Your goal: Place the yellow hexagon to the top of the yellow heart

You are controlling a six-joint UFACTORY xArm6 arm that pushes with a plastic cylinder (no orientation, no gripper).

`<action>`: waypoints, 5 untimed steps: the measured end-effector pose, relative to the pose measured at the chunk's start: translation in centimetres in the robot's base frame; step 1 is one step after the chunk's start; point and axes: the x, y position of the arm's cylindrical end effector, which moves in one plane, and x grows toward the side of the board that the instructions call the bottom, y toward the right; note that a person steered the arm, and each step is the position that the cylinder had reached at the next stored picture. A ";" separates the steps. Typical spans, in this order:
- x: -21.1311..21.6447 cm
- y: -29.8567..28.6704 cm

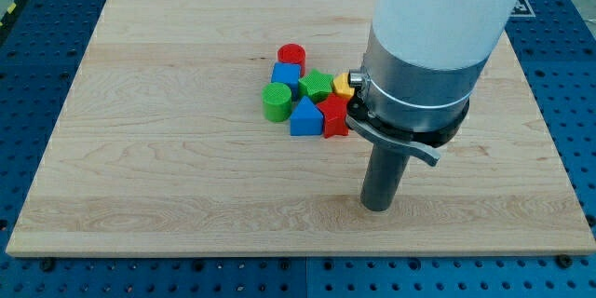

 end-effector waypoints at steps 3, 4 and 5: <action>-2.7 0.1; -3.1 0.1; -6.0 0.1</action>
